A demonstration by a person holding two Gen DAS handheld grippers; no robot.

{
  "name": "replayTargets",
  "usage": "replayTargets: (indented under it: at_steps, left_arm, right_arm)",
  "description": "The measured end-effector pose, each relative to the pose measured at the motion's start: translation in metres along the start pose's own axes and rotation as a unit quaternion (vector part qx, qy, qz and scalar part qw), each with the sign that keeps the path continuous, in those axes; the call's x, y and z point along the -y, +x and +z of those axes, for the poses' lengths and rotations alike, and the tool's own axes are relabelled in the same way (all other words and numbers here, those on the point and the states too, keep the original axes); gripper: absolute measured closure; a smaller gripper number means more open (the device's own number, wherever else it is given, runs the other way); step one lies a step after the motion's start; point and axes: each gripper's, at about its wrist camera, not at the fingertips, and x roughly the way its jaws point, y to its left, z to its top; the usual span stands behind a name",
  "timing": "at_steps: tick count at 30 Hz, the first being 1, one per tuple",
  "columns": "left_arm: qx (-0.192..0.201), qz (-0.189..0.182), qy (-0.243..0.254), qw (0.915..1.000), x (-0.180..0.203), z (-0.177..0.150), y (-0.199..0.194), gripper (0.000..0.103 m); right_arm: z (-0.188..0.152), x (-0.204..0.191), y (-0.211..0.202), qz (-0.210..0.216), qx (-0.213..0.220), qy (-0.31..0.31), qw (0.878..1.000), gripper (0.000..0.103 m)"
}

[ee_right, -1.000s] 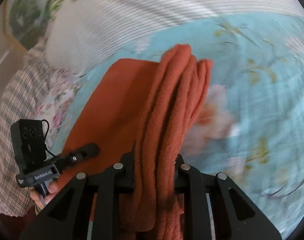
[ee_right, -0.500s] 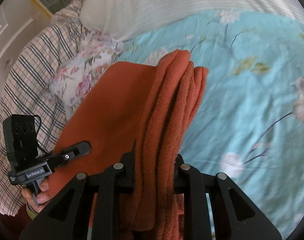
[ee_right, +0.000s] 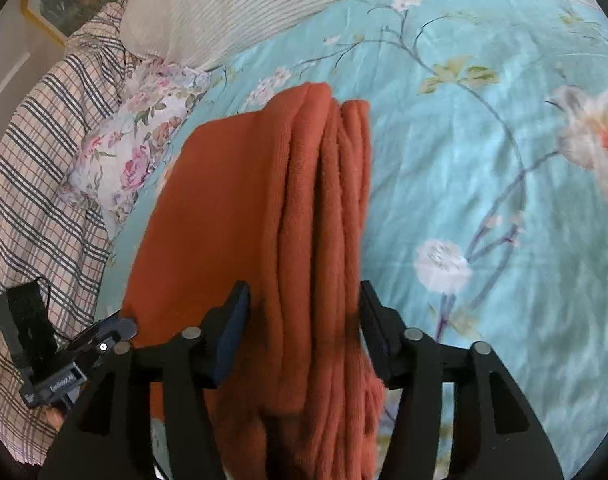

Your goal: Fold small clothes

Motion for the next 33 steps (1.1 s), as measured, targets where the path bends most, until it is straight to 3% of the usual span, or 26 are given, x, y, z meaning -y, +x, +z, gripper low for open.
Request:
replayTargets:
  at_steps: [6,10,13,16,19,21,22,23,28,33]
  left_arm:
    - [-0.004,0.036,0.063,0.9973,0.012,-0.047,-0.026,0.052]
    - [-0.005,0.045,0.07,0.9965,0.013,-0.066,-0.027,0.052]
    - [-0.009,0.075,0.065,0.9951,0.009,-0.073,-0.019,0.053]
    - [-0.015,0.082,0.047,0.9954,0.006,-0.073,-0.014,0.068]
    - [-0.005,0.095,0.053,0.9941,0.009,-0.076,-0.015,0.07]
    - [-0.005,0.101,0.058,0.9932,0.01,-0.079,-0.015,0.072]
    - [-0.005,0.099,0.055,0.9935,0.009,-0.079,-0.015,0.077]
    - [-0.006,0.092,0.048,0.9946,0.008,-0.078,-0.016,0.092]
    - [0.014,0.097,0.022,0.9949,0.012,-0.067,-0.026,0.096]
    - [-0.029,0.119,0.028,0.992,0.014,-0.079,-0.004,0.097]
  right_arm:
    - [-0.017,0.001,-0.022,0.004,0.012,0.012,1.0,0.045]
    - [-0.026,-0.002,-0.034,0.003,0.02,0.015,1.0,0.045]
    - [-0.031,-0.009,-0.043,0.005,0.033,0.011,0.999,0.045]
    - [-0.037,-0.017,-0.041,0.005,0.024,-0.001,1.0,0.045]
    - [-0.045,-0.023,-0.028,-0.003,0.005,-0.01,1.0,0.045]
    - [-0.049,-0.027,-0.024,-0.006,0.007,-0.013,1.0,0.06]
    - [-0.05,-0.028,-0.022,-0.012,0.004,-0.017,1.0,0.079]
    - [-0.051,-0.029,-0.021,-0.012,0.002,-0.022,1.0,0.088]
    - [-0.041,-0.037,-0.048,-0.004,0.048,-0.042,0.998,0.094]
    - [-0.051,-0.008,-0.025,-0.058,0.009,-0.03,0.998,0.094]
